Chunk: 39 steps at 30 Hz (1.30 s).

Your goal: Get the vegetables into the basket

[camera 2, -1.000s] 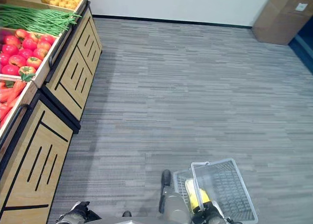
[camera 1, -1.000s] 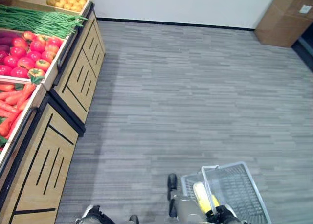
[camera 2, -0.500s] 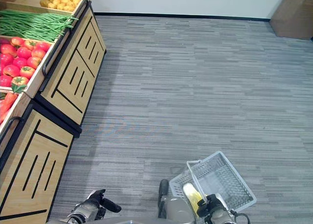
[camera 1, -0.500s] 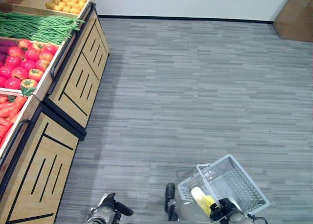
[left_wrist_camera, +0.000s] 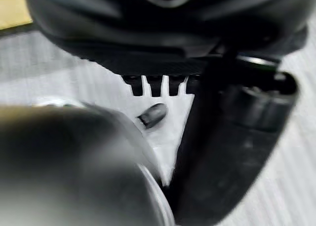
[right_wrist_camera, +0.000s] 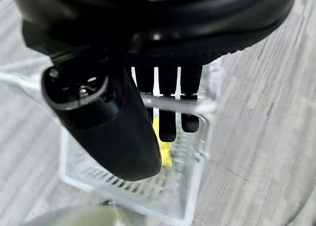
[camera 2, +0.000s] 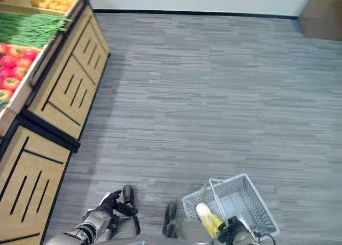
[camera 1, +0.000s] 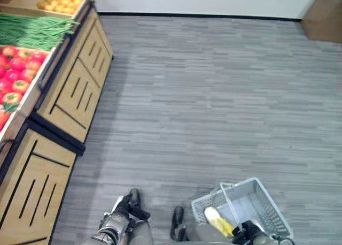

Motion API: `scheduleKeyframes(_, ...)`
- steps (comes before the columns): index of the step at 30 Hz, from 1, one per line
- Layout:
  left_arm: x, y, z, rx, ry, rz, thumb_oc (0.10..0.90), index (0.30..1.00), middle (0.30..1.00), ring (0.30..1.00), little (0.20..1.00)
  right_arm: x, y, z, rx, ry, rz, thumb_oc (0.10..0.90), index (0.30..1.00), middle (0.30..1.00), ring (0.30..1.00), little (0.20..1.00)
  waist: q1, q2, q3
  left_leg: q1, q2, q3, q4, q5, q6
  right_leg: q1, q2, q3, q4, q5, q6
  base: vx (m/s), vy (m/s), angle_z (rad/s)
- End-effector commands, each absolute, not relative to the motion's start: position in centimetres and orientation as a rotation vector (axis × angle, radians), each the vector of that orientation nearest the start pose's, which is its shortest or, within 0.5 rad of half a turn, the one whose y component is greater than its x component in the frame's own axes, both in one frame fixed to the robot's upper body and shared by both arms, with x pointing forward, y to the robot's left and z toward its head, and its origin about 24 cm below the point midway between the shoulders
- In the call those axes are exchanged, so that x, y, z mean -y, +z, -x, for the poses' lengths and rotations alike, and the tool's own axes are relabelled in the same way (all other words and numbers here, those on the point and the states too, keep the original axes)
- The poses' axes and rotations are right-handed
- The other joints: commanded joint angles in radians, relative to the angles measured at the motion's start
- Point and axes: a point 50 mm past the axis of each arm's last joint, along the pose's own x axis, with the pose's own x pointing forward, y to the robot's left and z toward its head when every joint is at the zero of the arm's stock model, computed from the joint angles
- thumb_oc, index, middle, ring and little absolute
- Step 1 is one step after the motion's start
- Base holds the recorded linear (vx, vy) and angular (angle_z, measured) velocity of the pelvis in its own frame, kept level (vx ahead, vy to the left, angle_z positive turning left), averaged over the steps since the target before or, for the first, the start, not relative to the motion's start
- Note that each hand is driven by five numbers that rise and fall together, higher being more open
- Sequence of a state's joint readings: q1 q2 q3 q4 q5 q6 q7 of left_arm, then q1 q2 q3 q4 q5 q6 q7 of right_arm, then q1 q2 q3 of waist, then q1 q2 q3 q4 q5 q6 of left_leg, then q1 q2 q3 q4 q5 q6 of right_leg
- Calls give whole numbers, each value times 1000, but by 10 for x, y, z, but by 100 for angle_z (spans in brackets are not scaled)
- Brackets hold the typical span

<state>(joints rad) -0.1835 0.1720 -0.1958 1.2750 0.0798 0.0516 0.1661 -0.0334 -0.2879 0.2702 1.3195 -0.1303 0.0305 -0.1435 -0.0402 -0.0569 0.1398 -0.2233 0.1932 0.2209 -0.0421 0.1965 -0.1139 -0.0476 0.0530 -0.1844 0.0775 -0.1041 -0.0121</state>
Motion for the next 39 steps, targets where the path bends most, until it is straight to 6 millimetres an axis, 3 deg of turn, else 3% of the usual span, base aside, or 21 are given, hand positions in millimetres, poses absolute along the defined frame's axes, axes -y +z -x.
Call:
scheduleKeyframes(1, -235, -147, -145, -1131, 94, -558, 900, 1000, 1000, 1000, 1000, 255, -159, -78, -1281, -20, 623, 400, 300, 300, 300, 300, 28, -39, 6, 41, -54, 34, 29, -42, 28, 80, -193, 120, -51, 102, 160, 121, 207, -33)
scheduleKeyframes(3, -244, -141, -153, -1106, 106, -586, 900, 1000, 1000, 1000, 1000, 247, -159, -88, -1252, 26, 640, 400, 300, 300, 300, 300, 39, -69, 12, 34, -72, 51, 59, -78, 49, 56, -215, 144, -37, 124, 179, 77, 166, -24)
scheduleKeyframes(5, -244, -141, -153, -1105, 107, -587, 900, 1000, 1000, 1000, 1000, 247, -159, -88, -1251, 27, 640, 400, 300, 300, 300, 300, 40, -70, 12, 33, -73, 53, 60, -79, 49, 54, -216, 146, -36, 123, 179, 38, 85, -33)
scheduleKeyframes(6, -253, -137, -156, -1096, 141, -595, 900, 1000, 1000, 1000, 1000, 239, -159, -98, -1213, 66, 658, 400, 300, 300, 300, 300, 52, -97, 15, 37, -86, 72, 56, -98, 63, 35, -229, 152, -37, 165, 195, 51, 117, -38)
scheduleKeyframes(10, -259, -134, -158, -1087, 165, -593, 900, 1000, 1000, 1000, 1000, 233, -158, -108, -1182, 81, 655, 400, 300, 300, 300, 300, 68, -125, 20, 35, -103, 84, 52, -118, 77, 18, -247, 153, -46, 224, 216, 47, 111, -13)
scheduleKeyframes(23, -266, -136, -150, -1119, 195, -587, 900, 1000, 1000, 1000, 1000, 224, -158, -114, -1161, 93, 631, 400, 300, 300, 300, 300, 102, -168, 14, 55, -151, 78, 38, -160, 105, 14, -288, 116, -41, 333, 253, 37, 71, 3)
scheduleKeyframes(28, -270, -135, -147, -1125, 227, -567, 900, 1000, 1000, 1000, 1000, 222, -158, -116, -1158, 96, 624, 400, 300, 300, 300, 300, 121, -170, 20, 87, -167, 83, 29, -172, 118, 20, -295, 80, 14, 364, 262, 19, 51, -3)
scheduleKeyframes(30, -270, -135, -148, -1124, 224, -565, 900, 1000, 1000, 1000, 1000, 224, -157, -117, -1157, 89, 621, 400, 300, 300, 300, 300, 122, -159, 23, 96, -173, 71, 24, -173, 121, 15, -276, 88, 56, 353, 260, 71, 95, 4)
scheduleKeyframes(31, -270, -135, -149, -1119, 233, -553, 900, 1000, 1000, 1000, 1000, 223, -157, -118, -1152, 89, 616, 400, 300, 300, 300, 300, 109, -140, 27, 119, -177, 42, -1, -166, 123, -20, -225, 141, 83, 305, 239, 148, 119, 24)
scheduleKeyframes(35, -265, -135, -153, -1109, 209, -557, 900, 1000, 1000, 1000, 1000, 223, -158, -115, -1155, 91, 614, 400, 300, 300, 300, 300, 88, -101, 50, 156, -173, -25, -28, -150, 117, -105, -139, 188, 68, 213, 188, 128, 30, 73)
scheduleKeyframes(36, -262, -134, -157, -1099, 196, -558, 900, 1000, 1000, 1000, 1000, 223, -158, -115, -1149, 87, 617, 400, 300, 300, 300, 300, 58, -91, 74, 174, -184, -83, -37, -153, 113, -162, -99, 223, 44, 222, 178, 166, -50, 100)
scheduleKeyframes(39, -257, -133, -164, -1080, 170, -573, 900, 1000, 1000, 1000, 1000, 225, -158, -113, -1150, 83, 618, 400, 300, 300, 300, 300, 20, -83, 96, 200, -206, -161, -43, -162, 115, -242, -54, 288, 13, 258, 176, 166, -41, 125)
